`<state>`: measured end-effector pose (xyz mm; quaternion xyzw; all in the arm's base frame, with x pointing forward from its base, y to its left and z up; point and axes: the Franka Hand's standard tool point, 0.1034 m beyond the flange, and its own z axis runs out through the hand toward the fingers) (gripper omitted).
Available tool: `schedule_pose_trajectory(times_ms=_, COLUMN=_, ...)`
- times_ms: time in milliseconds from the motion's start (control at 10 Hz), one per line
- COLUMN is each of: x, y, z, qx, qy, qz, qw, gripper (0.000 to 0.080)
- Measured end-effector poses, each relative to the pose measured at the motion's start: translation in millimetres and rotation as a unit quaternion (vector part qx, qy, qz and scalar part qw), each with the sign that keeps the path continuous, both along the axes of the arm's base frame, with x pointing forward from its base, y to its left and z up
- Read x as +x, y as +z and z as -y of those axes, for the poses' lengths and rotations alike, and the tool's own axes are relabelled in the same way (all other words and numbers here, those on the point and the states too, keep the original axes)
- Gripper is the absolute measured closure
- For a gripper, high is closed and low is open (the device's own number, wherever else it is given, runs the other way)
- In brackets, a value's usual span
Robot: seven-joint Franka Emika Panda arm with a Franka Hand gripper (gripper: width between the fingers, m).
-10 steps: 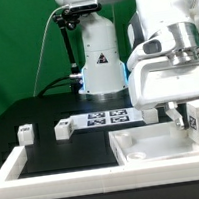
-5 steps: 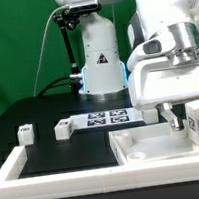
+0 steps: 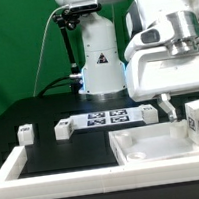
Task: Assemble one leg
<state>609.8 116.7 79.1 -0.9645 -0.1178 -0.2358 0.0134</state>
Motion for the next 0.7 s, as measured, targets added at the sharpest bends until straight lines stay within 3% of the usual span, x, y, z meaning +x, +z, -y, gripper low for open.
schedule_pose_trajectory(times_ms=100, x=2.0, y=-0.8, z=-0.9, qx=0.000, qy=0.000, qz=-0.022, qw=1.000, gripper=0.0151)
schedule_pose_trajectory(times_ms=400, x=-2.2, y=-7.2, z=-7.0, qx=-0.002, qy=0.005, qz=-0.167, qw=0.986, gripper=0.0151)
schedule_pose_trajectory(times_ms=700, x=-3.3, y=-14.5, z=2.2, qx=-0.009, qy=0.005, qz=-0.286, qw=0.958, gripper=0.0151)
